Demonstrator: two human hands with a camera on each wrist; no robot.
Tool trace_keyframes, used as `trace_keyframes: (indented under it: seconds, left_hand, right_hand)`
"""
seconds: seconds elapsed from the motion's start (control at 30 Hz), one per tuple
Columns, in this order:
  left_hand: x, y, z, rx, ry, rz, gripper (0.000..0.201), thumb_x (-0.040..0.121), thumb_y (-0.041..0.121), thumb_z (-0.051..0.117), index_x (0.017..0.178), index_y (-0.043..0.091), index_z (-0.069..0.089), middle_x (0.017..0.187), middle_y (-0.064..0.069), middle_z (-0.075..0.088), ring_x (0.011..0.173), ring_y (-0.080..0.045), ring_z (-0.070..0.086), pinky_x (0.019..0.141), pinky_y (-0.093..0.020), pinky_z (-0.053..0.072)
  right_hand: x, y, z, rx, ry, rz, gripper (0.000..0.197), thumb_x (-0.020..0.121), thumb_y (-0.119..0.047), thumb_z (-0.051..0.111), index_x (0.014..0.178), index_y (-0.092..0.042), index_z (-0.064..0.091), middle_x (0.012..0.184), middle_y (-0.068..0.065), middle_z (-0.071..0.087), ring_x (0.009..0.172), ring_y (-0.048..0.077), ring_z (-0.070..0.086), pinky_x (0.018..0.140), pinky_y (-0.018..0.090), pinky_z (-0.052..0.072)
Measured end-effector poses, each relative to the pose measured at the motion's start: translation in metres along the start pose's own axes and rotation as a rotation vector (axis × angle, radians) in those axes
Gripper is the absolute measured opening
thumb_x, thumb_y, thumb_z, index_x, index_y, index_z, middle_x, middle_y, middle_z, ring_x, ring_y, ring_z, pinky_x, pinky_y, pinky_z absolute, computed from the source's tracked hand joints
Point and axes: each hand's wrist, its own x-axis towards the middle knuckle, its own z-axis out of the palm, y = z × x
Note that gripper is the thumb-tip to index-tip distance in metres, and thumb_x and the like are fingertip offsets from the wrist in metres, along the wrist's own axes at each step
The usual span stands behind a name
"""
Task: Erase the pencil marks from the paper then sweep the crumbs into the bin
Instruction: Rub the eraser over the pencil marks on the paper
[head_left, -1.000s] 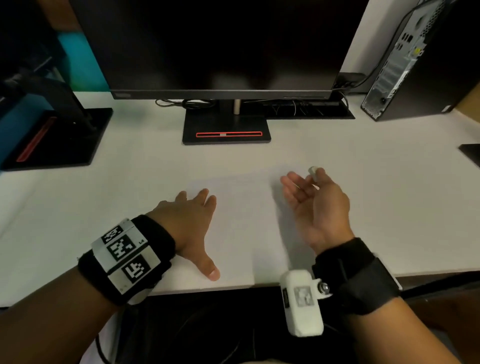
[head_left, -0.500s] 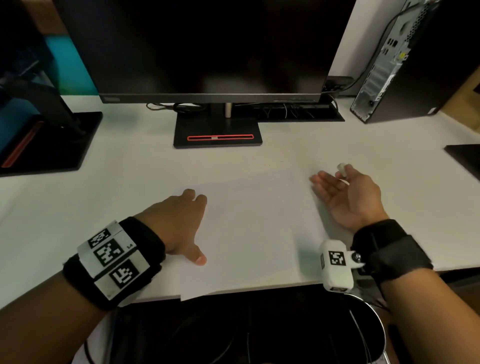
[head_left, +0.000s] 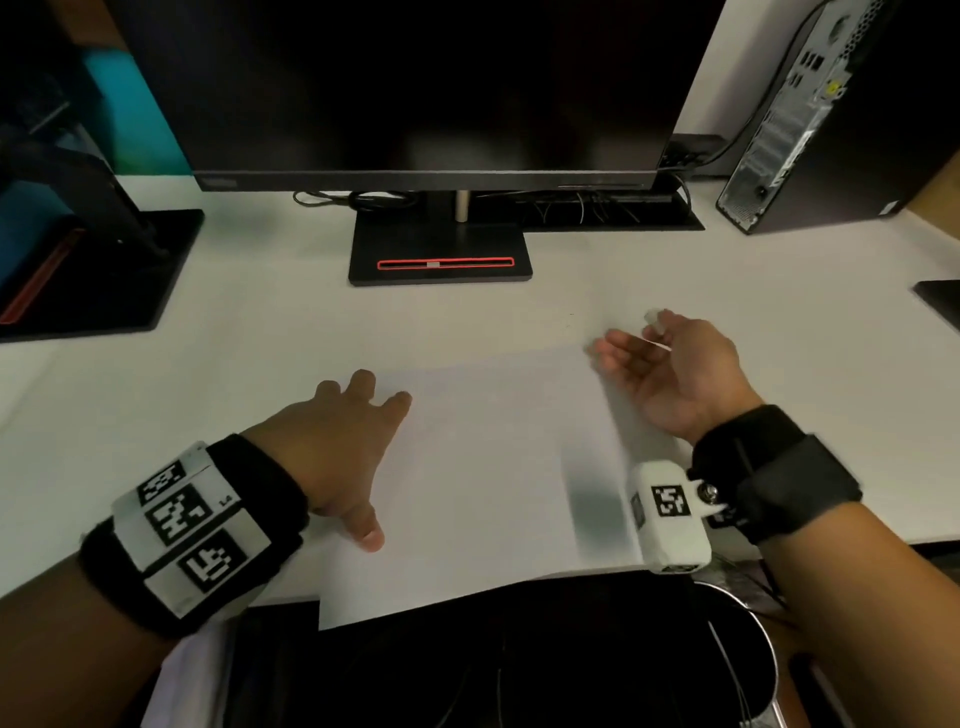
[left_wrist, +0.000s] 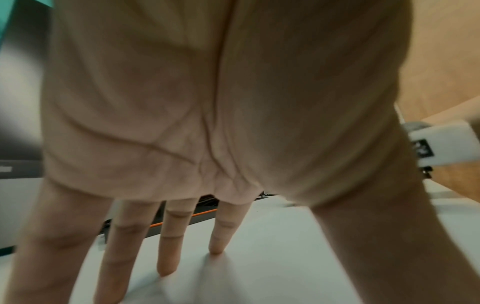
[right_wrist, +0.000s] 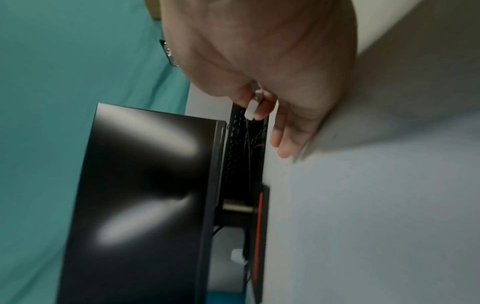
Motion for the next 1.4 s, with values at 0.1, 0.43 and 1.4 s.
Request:
trace_keyframes:
  seconds: [0.1, 0.43, 1.4]
  left_hand:
    - [0.003, 0.004, -0.004, 0.03, -0.007, -0.014, 0.13, 0.047, 0.052, 0.095, 0.147, 0.024, 0.016, 0.142, -0.004, 0.024, 0.126, -0.031, 0.034, 0.091, -0.045, 0.052]
    - [0.002, -0.004, 0.0, -0.002, 0.008, 0.011, 0.137, 0.047, 0.057, 0.093, 0.152, 0.026, 0.009, 0.158, -0.004, 0.009, 0.137, -0.034, 0.022, 0.097, -0.048, 0.049]
    - [0.009, -0.01, -0.003, -0.016, -0.022, 0.024, 0.143, 0.045, 0.058, 0.093, 0.153, 0.025, 0.006, 0.157, -0.003, 0.005, 0.138, -0.034, 0.016, 0.1, -0.048, 0.049]
  right_hand:
    - [-0.015, 0.028, 0.03, -0.228, -0.312, 0.235, 0.032, 0.106, -0.028, 0.047, 0.082, -0.008, 0.055, 0.109, 0.025, 0.071, 0.102, 0.037, 0.071, 0.084, 0.04, 0.061]
    - [0.05, 0.002, 0.037, -0.042, 0.019, -0.077, 0.026, 0.105, -0.02, 0.047, 0.082, -0.009, 0.052, 0.101, 0.018, 0.064, 0.091, 0.034, 0.07, 0.084, 0.039, 0.062]
    - [0.013, 0.006, 0.061, -1.717, -0.426, -0.21, 0.035, 0.102, -0.031, 0.053, 0.075, -0.01, 0.063, 0.069, 0.007, 0.067, 0.054, 0.019, 0.057, 0.051, 0.026, 0.049]
